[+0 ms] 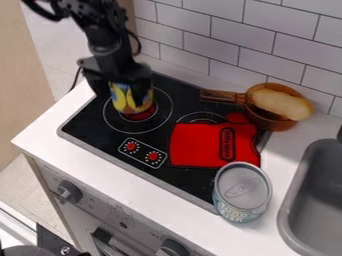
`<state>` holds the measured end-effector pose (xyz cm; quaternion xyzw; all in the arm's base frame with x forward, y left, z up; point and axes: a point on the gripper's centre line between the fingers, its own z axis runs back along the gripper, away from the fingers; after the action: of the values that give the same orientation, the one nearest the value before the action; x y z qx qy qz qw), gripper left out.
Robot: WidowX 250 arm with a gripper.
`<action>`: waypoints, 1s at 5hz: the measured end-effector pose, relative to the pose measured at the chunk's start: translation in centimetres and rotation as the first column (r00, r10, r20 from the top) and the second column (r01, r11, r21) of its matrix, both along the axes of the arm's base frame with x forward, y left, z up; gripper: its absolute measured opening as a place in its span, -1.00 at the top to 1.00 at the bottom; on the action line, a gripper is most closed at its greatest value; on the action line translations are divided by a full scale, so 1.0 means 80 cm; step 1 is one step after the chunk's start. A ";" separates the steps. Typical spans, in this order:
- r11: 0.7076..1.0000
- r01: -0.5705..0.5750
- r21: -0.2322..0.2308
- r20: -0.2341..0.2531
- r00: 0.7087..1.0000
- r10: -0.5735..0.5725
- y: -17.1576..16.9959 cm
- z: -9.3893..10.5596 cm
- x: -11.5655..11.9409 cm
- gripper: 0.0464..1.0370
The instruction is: Moved the yellow tin to top left side
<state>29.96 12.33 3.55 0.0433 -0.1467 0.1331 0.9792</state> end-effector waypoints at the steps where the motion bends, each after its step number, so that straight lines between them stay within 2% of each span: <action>1: 1.000 -0.021 -0.022 -0.003 1.000 0.021 0.007 0.001 0.025 -0.92; 2: 0.998 -0.042 -0.039 0.024 0.999 0.043 0.008 0.001 0.049 -0.92; 3: 0.998 -0.040 -0.044 0.019 0.999 0.041 0.002 0.002 0.053 -0.92; 4: 0.998 -0.027 -0.056 -0.025 0.999 0.026 -0.005 -0.008 0.034 -0.92; 5: 0.998 -0.030 -0.058 -0.081 0.996 0.025 -0.011 0.009 0.008 -0.92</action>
<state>30.59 11.42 4.25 0.0216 -0.1026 0.1489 0.9833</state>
